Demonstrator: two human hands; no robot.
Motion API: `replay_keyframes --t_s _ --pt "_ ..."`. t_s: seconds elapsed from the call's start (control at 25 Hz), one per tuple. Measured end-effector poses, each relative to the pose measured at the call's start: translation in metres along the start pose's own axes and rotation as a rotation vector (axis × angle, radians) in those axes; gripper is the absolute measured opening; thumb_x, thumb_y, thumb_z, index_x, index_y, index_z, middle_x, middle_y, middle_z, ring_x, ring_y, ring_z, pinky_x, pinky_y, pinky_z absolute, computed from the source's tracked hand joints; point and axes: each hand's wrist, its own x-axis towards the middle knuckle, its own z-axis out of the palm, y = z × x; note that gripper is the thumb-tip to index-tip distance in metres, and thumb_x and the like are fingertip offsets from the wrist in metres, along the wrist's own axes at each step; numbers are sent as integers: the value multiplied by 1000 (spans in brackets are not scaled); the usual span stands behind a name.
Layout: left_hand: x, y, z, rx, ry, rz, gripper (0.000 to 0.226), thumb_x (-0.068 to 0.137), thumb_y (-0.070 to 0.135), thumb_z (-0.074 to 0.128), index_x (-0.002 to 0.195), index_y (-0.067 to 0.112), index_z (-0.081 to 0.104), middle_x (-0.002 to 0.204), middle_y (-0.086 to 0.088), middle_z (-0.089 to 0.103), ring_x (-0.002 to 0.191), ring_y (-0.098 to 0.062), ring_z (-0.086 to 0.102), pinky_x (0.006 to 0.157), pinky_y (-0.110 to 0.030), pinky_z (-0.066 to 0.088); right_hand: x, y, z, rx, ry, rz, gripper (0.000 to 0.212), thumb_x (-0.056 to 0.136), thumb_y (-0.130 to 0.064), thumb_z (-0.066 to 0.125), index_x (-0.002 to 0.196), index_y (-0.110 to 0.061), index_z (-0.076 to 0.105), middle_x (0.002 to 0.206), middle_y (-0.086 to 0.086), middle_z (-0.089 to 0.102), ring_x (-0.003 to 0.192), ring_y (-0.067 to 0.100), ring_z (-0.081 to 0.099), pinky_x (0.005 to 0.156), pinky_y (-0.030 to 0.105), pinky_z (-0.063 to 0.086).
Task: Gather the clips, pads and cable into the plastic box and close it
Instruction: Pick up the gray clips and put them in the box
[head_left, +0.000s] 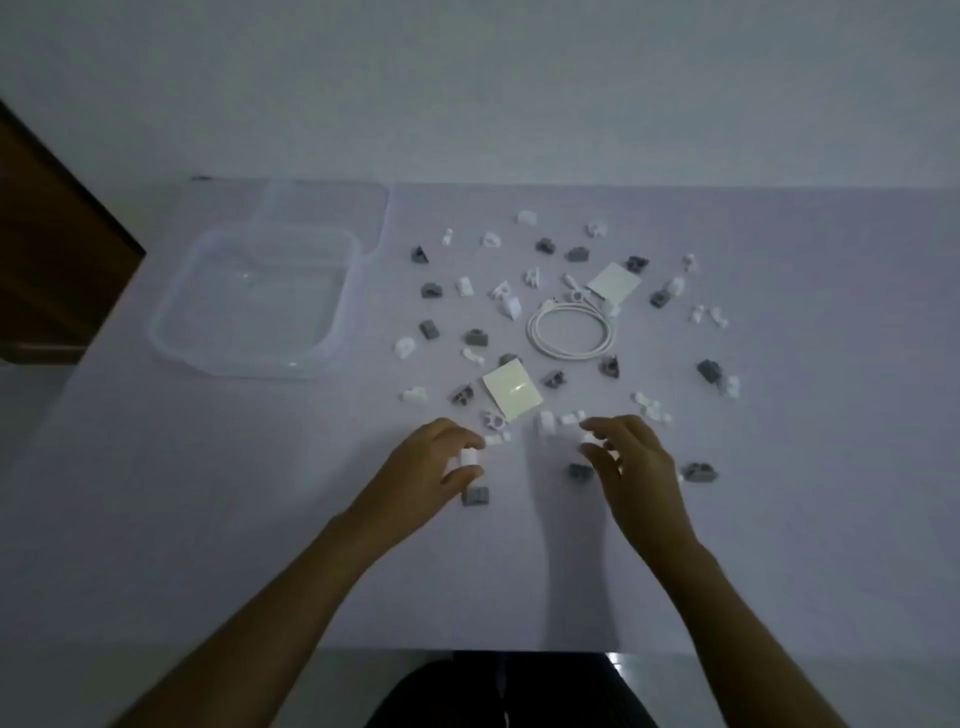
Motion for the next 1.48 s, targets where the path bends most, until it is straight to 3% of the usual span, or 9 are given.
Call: replay_keyframes --t_s 0.2,0.48,0.68,0.8,0.92,1.0,1.16,1.32,1.48 --pt "-10 -20 27 180 -107 6 37 80 26 71 113 11 63 113 -8 60 104 -21 54 86 -20 37 -13 18 26 -182 -204 -1 24 84 -8 67 107 -5 65 104 12 60 95 28 54 79 26 40" --pt "-8 -16 47 273 -88 47 18 87 17 60 101 6 63 107 -12 59 101 -27 52 89 -35 46 -14 25 31 -149 -251 57 17 91 -10 58 107 -6 62 102 7 57 94 22 49 79 22 32" --pt "0 -10 41 132 70 1 19 88 25 52 86 7 58 84 -7 58 81 -11 45 76 -29 43 -4 5 18 201 -111 345 18 93 -12 52 110 -13 61 99 -2 57 88 14 59 81 23 46" --pt "27 -4 18 -26 225 -178 12 92 15 54 100 6 52 88 -5 59 80 -16 56 72 -27 47 16 -10 13 650 -143 626 25 93 -2 40 91 -8 64 89 9 62 80 22 61 75 30 53" --pt "58 -4 6 -34 215 -264 26 95 4 43 120 7 46 106 -10 52 96 -23 55 86 -31 47 46 -22 3 1052 -249 806 30 83 7 32 68 -1 57 71 14 53 65 21 48 62 29 47" --pt "71 -11 9 48 173 -283 26 96 4 38 119 5 50 115 -15 49 103 -25 53 90 -27 43 65 -21 4 849 -244 704 27 87 -1 39 67 -3 56 64 10 50 59 18 44 57 26 42" --pt "87 -21 15 153 202 -320 23 95 30 46 91 8 52 95 -11 51 89 -26 52 82 -36 47 97 1 15 -53 -194 96 16 95 -25 52 96 -12 60 78 -6 58 63 9 54 61 25 43" --pt "99 -31 20 377 98 -331 30 90 30 56 109 7 52 112 -12 53 102 -24 51 88 -30 43 115 22 28 -363 -403 -109 34 93 -29 57 125 -20 54 129 2 48 83 22 65 70 29 56" --pt "104 -36 22 458 -21 -351 28 92 24 53 113 5 50 117 -13 51 103 -23 50 85 -26 41 119 34 36 -453 -528 -211 30 93 -28 55 123 -20 55 125 2 49 77 18 62 59 19 41"
